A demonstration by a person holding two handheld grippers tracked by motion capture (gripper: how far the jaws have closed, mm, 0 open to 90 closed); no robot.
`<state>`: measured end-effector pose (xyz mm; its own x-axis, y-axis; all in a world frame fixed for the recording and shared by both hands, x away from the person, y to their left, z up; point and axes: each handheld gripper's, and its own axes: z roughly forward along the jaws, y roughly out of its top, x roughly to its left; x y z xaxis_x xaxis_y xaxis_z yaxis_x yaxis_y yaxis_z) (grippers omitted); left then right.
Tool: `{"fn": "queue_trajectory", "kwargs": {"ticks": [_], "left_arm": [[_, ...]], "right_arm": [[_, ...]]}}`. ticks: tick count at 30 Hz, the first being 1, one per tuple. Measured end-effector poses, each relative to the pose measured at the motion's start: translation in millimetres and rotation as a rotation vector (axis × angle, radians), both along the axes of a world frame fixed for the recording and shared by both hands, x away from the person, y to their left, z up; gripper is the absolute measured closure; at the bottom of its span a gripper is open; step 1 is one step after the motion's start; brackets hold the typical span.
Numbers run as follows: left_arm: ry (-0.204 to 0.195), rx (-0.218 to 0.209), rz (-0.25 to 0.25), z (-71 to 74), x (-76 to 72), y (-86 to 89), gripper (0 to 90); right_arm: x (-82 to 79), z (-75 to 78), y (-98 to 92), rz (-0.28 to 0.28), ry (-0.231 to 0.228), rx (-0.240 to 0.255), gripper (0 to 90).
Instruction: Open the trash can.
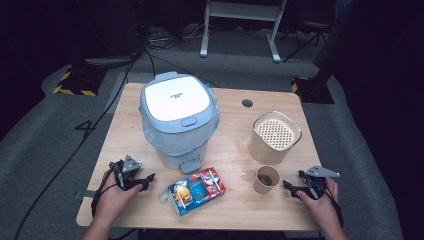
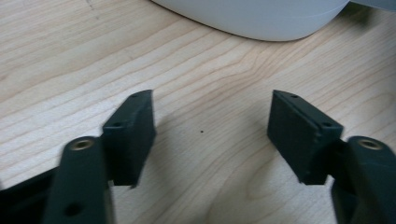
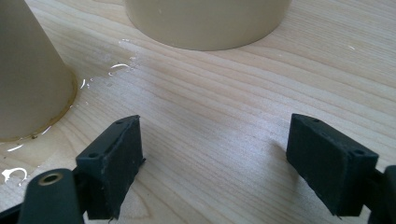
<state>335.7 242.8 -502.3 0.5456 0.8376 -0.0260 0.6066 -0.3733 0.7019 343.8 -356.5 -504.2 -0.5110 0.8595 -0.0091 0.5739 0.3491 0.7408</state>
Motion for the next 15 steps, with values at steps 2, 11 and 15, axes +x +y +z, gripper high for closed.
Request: {"fn": "queue_trajectory", "kwargs": {"ticks": [2, 11, 15], "left_arm": [[0.019, 0.005, -0.006, 2.4, -0.6, 0.6, 40.0], [0.038, 0.012, -0.043, 10.5, -4.4, 5.0, 42.8], [0.025, -0.002, -0.048, 17.1, -5.8, 5.0, 43.0]], "right_arm": [[0.7, 0.0, 0.2, -0.003, 0.000, -0.001, 18.5], [1.6, 0.0, 0.6, -0.005, 0.000, -0.001, 18.5], [1.6, 0.0, 0.6, -0.005, 0.000, -0.001, 18.5]]}}
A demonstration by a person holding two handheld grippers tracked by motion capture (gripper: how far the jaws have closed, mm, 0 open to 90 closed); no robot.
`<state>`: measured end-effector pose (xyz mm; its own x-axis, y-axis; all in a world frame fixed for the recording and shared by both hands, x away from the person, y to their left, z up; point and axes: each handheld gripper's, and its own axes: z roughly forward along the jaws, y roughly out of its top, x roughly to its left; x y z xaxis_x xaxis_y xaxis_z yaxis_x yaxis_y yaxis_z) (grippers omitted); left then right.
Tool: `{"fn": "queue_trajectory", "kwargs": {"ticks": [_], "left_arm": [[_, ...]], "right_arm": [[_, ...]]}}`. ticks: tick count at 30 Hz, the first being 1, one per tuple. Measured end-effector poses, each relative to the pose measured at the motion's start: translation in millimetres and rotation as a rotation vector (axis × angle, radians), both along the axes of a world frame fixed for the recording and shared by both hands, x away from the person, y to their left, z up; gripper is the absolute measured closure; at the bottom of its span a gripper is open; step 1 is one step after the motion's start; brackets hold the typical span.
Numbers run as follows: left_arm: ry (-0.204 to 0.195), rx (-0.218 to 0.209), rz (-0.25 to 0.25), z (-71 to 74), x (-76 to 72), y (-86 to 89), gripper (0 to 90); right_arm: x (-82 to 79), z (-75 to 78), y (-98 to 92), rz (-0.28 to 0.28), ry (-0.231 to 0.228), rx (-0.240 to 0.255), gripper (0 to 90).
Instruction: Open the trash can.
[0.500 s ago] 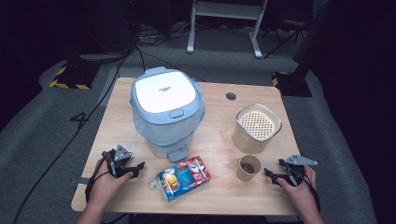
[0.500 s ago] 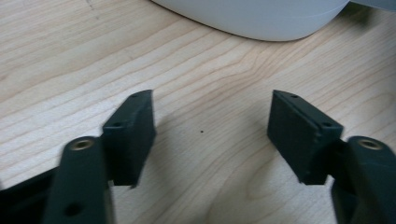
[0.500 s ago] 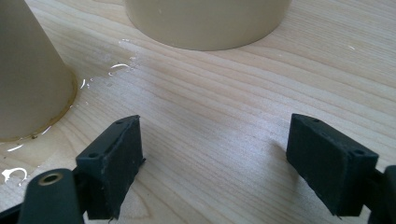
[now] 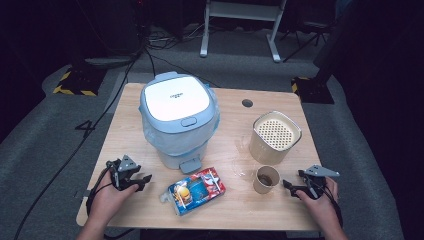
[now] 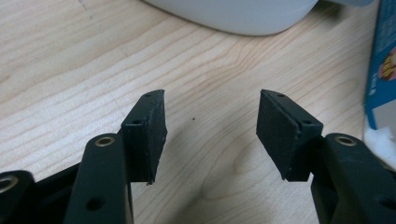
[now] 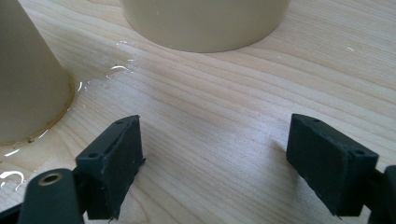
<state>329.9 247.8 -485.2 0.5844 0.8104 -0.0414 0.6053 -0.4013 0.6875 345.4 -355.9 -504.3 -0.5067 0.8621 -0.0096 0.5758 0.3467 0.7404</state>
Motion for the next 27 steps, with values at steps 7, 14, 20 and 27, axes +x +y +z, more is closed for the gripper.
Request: {"fn": "queue_trajectory", "kwargs": {"ticks": [7, 14, 20, 27], "left_arm": [[-0.042, -0.042, -0.030, 22.5, -3.3, -2.4, 48.4], [-0.078, -0.110, -0.083, 46.5, -6.4, -4.8, 62.2], [-0.114, -0.168, -0.143, 69.4, -9.2, -5.7, 71.0], [-0.121, -0.194, -0.210, 89.9, -10.2, -5.6, 84.1]], "right_arm": [[0.0, 0.0, 0.0, 0.000, 0.000, 0.000, 18.5], [0.1, 0.0, -0.1, 0.001, -0.001, -0.001, 18.5], [0.1, 0.0, 0.0, 0.001, -0.001, 0.000, 18.5], [0.0, 0.0, 0.0, 0.000, -0.002, -0.001, 18.5]]}}
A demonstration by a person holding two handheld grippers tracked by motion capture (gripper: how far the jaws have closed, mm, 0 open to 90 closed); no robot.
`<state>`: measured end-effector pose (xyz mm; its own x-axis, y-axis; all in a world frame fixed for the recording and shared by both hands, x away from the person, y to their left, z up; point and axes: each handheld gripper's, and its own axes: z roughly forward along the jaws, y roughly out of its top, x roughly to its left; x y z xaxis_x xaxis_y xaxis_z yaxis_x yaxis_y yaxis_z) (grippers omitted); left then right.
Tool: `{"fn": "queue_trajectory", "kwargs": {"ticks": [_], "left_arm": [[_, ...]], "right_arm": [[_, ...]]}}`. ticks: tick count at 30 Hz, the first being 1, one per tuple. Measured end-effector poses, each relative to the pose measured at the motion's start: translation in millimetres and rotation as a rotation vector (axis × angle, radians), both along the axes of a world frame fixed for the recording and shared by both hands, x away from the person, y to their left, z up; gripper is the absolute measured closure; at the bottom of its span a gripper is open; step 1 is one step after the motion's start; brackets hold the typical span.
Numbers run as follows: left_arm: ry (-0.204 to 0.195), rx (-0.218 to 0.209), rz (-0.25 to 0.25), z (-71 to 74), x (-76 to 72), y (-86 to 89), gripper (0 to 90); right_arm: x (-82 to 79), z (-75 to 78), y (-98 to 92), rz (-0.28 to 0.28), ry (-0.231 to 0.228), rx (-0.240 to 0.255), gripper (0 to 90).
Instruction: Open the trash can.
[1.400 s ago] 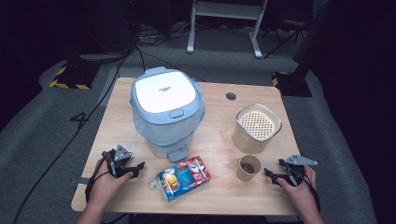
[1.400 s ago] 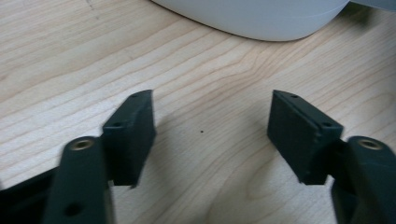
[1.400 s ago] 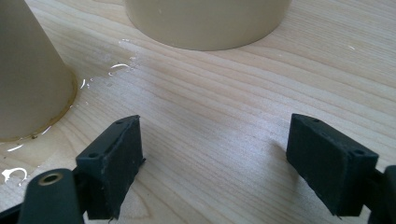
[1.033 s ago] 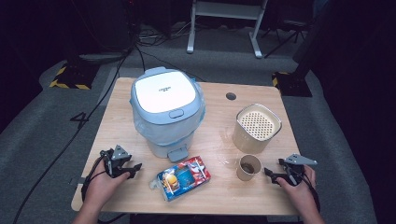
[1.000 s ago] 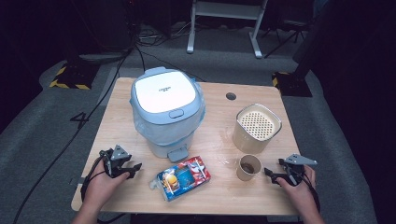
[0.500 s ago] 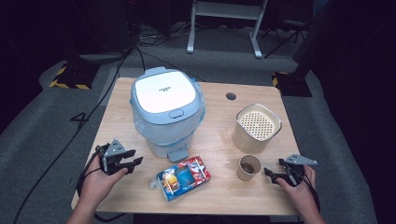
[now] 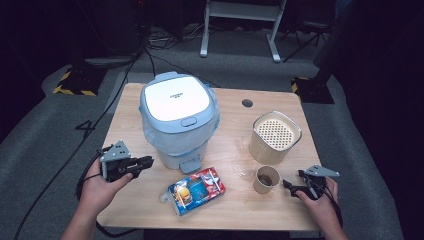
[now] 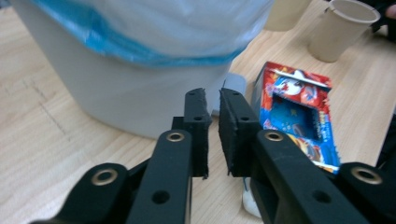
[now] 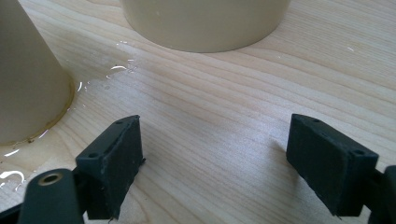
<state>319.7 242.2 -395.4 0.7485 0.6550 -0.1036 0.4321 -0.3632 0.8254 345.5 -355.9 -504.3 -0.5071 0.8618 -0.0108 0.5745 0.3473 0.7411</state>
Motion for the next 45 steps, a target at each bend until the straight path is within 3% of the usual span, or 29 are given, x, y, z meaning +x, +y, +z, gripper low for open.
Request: {"fn": "queue_trajectory", "kwargs": {"ticks": [1, 2, 6, 11, 23, 26, 29, 35, 40, 45], "left_arm": [[-0.004, 0.001, -0.014, 2.8, 0.2, 0.2, 87.7], [-0.002, -0.027, -0.023, 8.4, 0.2, 0.8, 89.9], [-0.006, -0.057, -0.048, 17.2, 0.3, 0.6, 90.0], [-0.042, -0.108, -0.096, 39.2, 1.6, -4.2, 90.0], [-0.083, -0.168, -0.181, 75.5, 10.9, -16.1, 90.0], [-0.104, -0.204, -0.242, 86.3, 16.6, -20.3, 90.0], [-0.124, -0.228, -0.269, 95.4, 22.5, -24.2, 90.0], [-0.151, -0.262, -0.256, 107.4, 33.0, -37.9, 90.0], [-0.174, -0.308, -0.231, 109.6, 40.4, -46.7, 90.0], [-0.175, -0.316, -0.201, 106.2, 48.7, -55.8, 90.0]], "right_arm": [[0.0, 0.0, 0.0, 0.000, 0.000, 0.000, 18.5], [0.0, 0.0, 0.0, 0.000, 0.000, 0.000, 18.5], [0.0, 0.0, 0.0, 0.000, 0.000, 0.000, 18.5], [0.0, 0.0, 0.0, 0.000, 0.000, 0.000, 18.5], [0.0, 0.0, 0.0, 0.000, 0.000, 0.000, 18.5], [0.0, -0.1, 0.0, 0.000, 0.000, -0.001, 18.5], [-0.1, -0.1, 0.0, 0.000, 0.000, -0.001, 18.5], [-0.1, 0.0, 0.0, 0.000, 0.000, -0.001, 18.5], [-0.1, 0.0, 0.0, 0.000, 0.000, -0.001, 18.5], [-0.1, 0.0, 0.0, 0.000, 0.000, 0.000, 18.5]]}}
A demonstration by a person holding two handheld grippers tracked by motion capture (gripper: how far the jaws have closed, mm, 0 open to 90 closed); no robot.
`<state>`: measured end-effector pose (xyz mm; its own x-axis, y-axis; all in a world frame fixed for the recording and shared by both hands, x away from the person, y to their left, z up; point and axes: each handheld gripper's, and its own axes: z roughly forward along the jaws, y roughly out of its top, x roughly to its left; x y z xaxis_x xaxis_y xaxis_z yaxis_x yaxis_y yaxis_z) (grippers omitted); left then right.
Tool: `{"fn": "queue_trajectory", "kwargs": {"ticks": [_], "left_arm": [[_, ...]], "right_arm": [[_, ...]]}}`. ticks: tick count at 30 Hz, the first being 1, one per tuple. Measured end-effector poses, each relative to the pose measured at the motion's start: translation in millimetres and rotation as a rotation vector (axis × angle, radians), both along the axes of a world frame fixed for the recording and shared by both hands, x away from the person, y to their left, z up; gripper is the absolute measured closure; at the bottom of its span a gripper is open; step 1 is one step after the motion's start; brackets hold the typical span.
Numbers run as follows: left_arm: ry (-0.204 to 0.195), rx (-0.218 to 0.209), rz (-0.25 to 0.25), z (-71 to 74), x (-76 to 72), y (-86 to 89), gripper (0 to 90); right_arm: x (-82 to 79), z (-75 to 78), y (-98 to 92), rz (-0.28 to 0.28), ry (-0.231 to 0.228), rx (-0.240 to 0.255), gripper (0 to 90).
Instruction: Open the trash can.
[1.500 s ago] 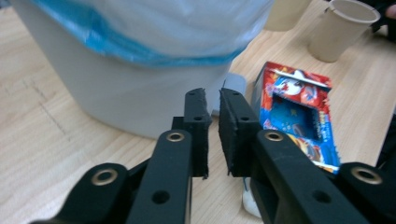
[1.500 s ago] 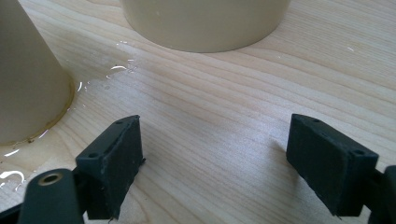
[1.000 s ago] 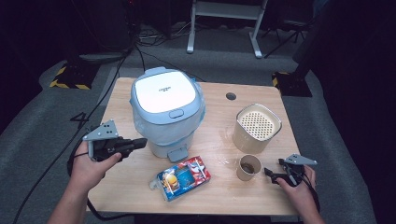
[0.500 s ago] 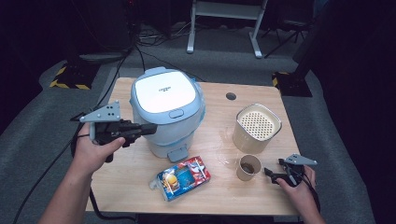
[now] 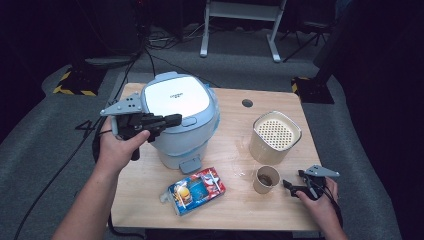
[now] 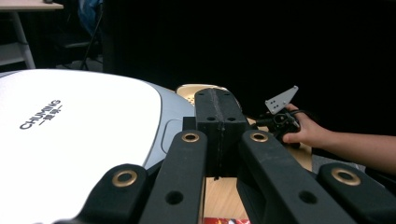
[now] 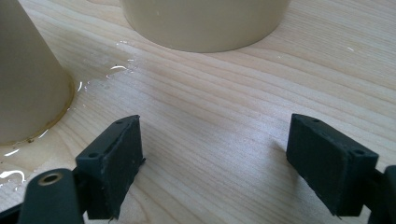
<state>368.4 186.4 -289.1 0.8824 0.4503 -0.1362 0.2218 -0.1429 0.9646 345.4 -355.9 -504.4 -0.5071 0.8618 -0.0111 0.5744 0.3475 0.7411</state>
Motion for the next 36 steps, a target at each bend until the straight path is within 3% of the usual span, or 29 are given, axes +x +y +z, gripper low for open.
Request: {"fn": "queue_trajectory", "kwargs": {"ticks": [8, 18, 22, 27, 36], "left_arm": [[0.000, 0.041, 0.026, -5.9, 6.8, -14.9, 90.0], [-0.027, 0.166, 0.069, -9.5, 8.8, -30.4, 90.0], [-0.023, 0.166, 0.080, -9.3, 9.7, -30.2, 90.0], [0.025, 0.131, 0.077, -9.6, 13.0, -27.3, 90.0], [0.029, 0.166, 0.064, -7.5, 14.1, -28.0, 90.0]], "right_arm": [[0.0, 0.0, 0.0, 0.000, 0.000, 0.000, 18.5], [-0.1, 0.0, 0.1, 0.000, -0.001, 0.000, 18.6], [-0.1, 0.0, 0.1, 0.000, -0.001, 0.000, 18.5], [-0.1, 0.0, 0.1, 0.000, -0.001, 0.000, 18.6], [-0.1, 0.0, 0.1, 0.000, -0.001, 0.000, 18.6]]}}
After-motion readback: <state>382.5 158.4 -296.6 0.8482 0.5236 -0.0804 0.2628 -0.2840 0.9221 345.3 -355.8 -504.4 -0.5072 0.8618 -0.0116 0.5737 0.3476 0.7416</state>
